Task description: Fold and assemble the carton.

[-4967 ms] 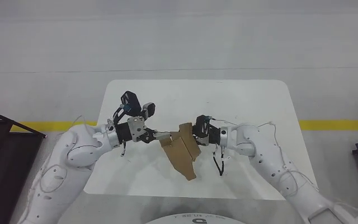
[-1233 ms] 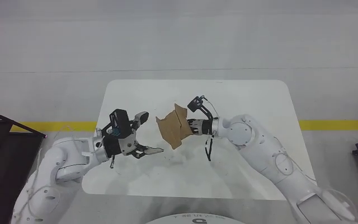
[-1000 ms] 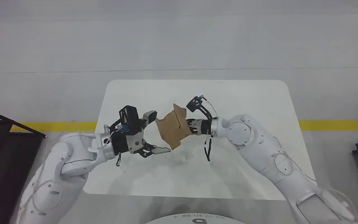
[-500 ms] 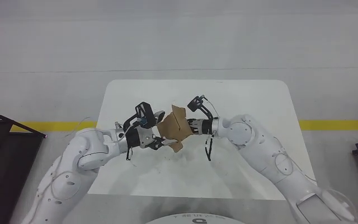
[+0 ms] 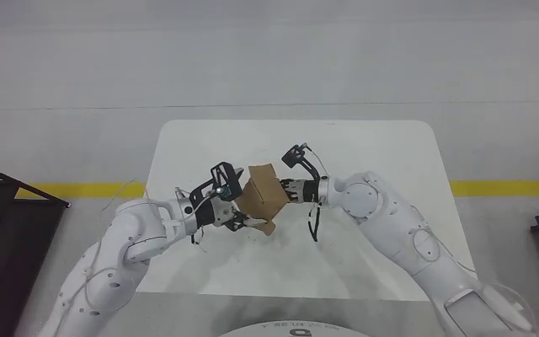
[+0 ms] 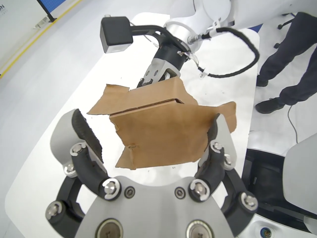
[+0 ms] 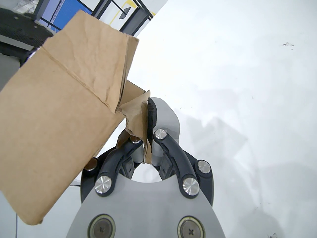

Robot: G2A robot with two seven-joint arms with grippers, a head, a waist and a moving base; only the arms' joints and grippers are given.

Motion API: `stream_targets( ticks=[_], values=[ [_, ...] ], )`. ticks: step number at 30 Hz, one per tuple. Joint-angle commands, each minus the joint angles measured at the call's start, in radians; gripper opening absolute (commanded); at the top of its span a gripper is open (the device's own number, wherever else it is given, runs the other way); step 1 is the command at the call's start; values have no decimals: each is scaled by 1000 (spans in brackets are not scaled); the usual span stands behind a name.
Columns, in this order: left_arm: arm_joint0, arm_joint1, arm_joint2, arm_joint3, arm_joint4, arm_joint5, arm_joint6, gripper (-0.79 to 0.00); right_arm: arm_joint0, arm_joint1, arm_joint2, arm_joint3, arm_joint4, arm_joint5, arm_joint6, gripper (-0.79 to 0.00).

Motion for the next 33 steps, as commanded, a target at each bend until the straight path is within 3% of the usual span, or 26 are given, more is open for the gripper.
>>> stream_targets(
  ticks=[1,8,10,14,23,27,29,33],
  values=[
    [3,-1,5,4,15,14,9,0,0,-1,0,2,5,-4,0,-785],
    [8,-4,13,15,54,60,29,-132,0,-3,1,4,15,-20,-1,-785],
    [7,-4,13,21,55,64,27,-246,-1,-3,1,2,14,-19,-1,-785],
    [3,-5,18,27,56,61,15,-394,-3,-3,2,-1,11,-20,-3,-785],
    [-9,-6,28,33,50,61,3,-468,-5,-4,6,-2,5,-25,-3,-785],
    [-13,-7,32,37,53,63,-1,-597,-5,-4,7,-2,5,-26,-2,-785],
    [-15,-7,34,37,54,63,-2,-708,-5,-5,7,-2,5,-25,-2,-785],
    [-17,-8,34,38,55,62,0,-763,-5,-6,7,-2,6,-23,-3,-785]
  ],
)
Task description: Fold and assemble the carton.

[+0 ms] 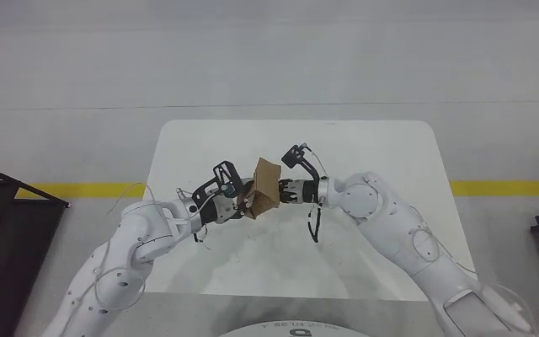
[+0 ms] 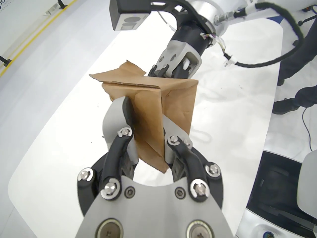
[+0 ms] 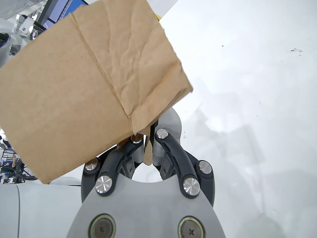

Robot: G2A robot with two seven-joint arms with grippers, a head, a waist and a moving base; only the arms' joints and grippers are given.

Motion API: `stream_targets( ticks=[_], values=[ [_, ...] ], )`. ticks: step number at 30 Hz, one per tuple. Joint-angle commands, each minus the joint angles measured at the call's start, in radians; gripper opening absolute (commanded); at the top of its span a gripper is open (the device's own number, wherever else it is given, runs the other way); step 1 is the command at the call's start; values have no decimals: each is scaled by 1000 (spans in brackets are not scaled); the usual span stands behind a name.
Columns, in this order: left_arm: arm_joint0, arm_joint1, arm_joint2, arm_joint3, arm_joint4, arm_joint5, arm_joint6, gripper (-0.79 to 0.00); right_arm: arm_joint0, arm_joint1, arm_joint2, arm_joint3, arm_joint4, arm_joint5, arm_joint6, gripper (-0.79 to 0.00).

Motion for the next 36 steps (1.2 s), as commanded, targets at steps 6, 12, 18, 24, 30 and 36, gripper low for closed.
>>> stream_targets(
  ticks=[6,12,18,24,30,36],
  values=[
    [3,1,-10,-2,-14,-4,5,0,2,-2,0,12,9,-3,-2,-785],
    [20,5,-66,-9,-90,-9,35,0,2,-6,2,44,46,-27,-11,-785],
    [74,12,-178,-10,-201,18,68,0,5,-9,12,93,103,-108,-36,-785],
    [151,13,-257,-7,-336,97,81,0,0,-11,22,112,73,-194,-120,-785],
    [172,9,-243,-29,-364,153,53,0,-1,-17,18,127,52,-188,-158,-785],
    [164,7,-210,-53,-344,140,14,0,-11,-20,28,132,55,-125,-198,-785]
  ],
)
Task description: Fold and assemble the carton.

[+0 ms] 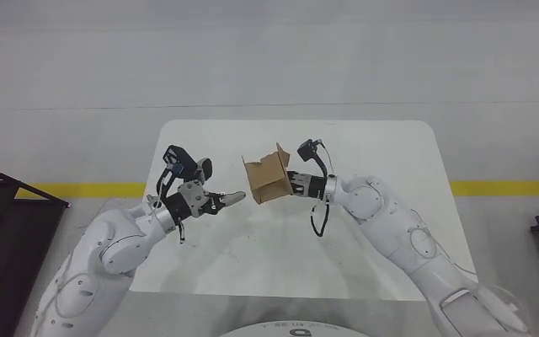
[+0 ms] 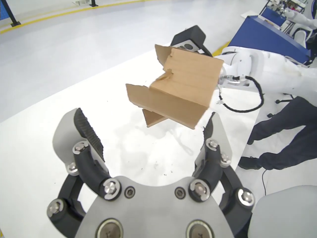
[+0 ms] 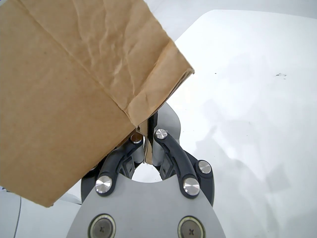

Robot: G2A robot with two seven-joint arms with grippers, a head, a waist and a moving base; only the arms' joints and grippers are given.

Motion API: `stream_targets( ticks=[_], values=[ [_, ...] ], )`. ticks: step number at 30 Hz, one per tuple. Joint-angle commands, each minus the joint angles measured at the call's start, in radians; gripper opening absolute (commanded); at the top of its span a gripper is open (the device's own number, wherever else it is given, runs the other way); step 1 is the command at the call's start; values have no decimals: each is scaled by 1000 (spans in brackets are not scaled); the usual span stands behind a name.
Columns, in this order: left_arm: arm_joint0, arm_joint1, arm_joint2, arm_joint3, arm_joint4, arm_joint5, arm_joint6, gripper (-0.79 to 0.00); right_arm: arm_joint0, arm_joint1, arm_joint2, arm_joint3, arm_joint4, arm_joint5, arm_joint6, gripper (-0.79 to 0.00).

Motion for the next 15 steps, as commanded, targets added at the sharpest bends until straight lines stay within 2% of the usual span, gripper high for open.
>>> stream_targets(
  ticks=[1,4,10,11,12,14,15],
  values=[
    [-4,0,5,-4,17,0,-13,0,-4,-1,4,-1,10,23,-5,-785],
    [-15,3,0,-22,148,13,-26,0,-9,-1,9,-7,13,51,-3,-785],
    [-24,0,15,-13,111,-5,-16,0,-15,-1,13,-21,7,71,4,-785],
    [-26,-1,25,-13,99,-7,-21,-120,-16,-2,13,-23,6,74,4,-785],
    [-30,-2,34,-11,81,-5,-24,-357,-17,-2,12,-26,4,78,5,-785],
    [-43,-5,56,-6,54,-4,-36,-483,-19,-4,11,-32,2,87,2,-785],
    [-49,-6,66,-1,40,1,-46,-514,-19,-4,11,-34,-1,90,1,-785]
  ],
)
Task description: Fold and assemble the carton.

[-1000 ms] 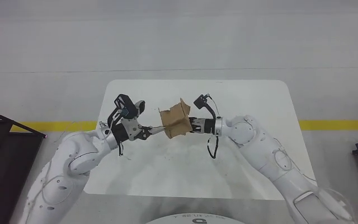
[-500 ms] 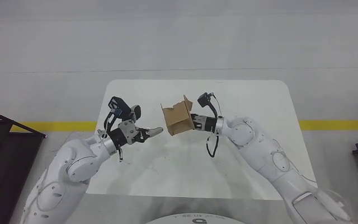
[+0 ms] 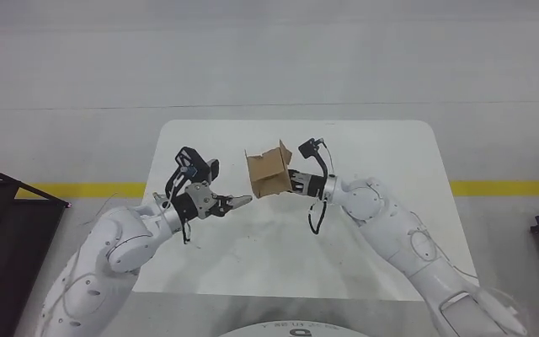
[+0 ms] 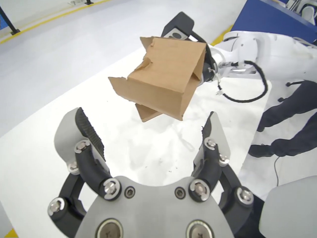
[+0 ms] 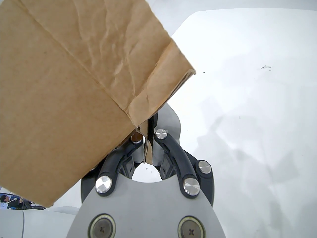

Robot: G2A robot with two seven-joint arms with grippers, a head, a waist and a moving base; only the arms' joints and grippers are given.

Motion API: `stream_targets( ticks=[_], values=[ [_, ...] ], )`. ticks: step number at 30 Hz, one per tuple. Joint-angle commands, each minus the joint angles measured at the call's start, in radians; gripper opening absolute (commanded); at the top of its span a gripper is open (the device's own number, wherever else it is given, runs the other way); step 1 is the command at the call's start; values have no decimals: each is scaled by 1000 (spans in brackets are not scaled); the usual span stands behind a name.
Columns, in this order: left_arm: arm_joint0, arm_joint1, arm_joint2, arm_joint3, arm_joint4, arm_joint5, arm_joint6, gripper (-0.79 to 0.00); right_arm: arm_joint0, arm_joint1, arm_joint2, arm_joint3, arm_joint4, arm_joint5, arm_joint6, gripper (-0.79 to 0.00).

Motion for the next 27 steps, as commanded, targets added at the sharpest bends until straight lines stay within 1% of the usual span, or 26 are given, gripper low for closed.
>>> stream_targets(
  ticks=[1,2,3,4,9,13,21,27],
  values=[
    [-13,-2,21,9,-25,13,-19,-560,-1,-1,-1,-4,-5,6,-2,-785],
    [-18,-4,32,16,-38,16,-31,-650,-2,-1,0,-7,-7,8,-3,-785],
    [-25,-5,38,25,-47,30,-42,-699,-3,-1,1,-8,-10,10,-4,-785],
    [-32,-6,45,30,-50,43,-53,-785,-4,-2,1,-10,-14,13,-6,-785],
    [-61,-11,76,46,-65,89,-92,-785,-8,-2,7,-22,-27,22,-9,-785],
    [-80,-14,99,60,-92,106,-123,-785,-9,-2,9,-34,-44,35,-8,-785],
    [-116,-20,117,88,-153,118,-148,-785,-12,-5,3,-51,-90,61,-8,-785],
    [-130,-21,123,97,-160,123,-161,-785,-12,-7,1,-53,-120,75,-8,-785]
  ],
)
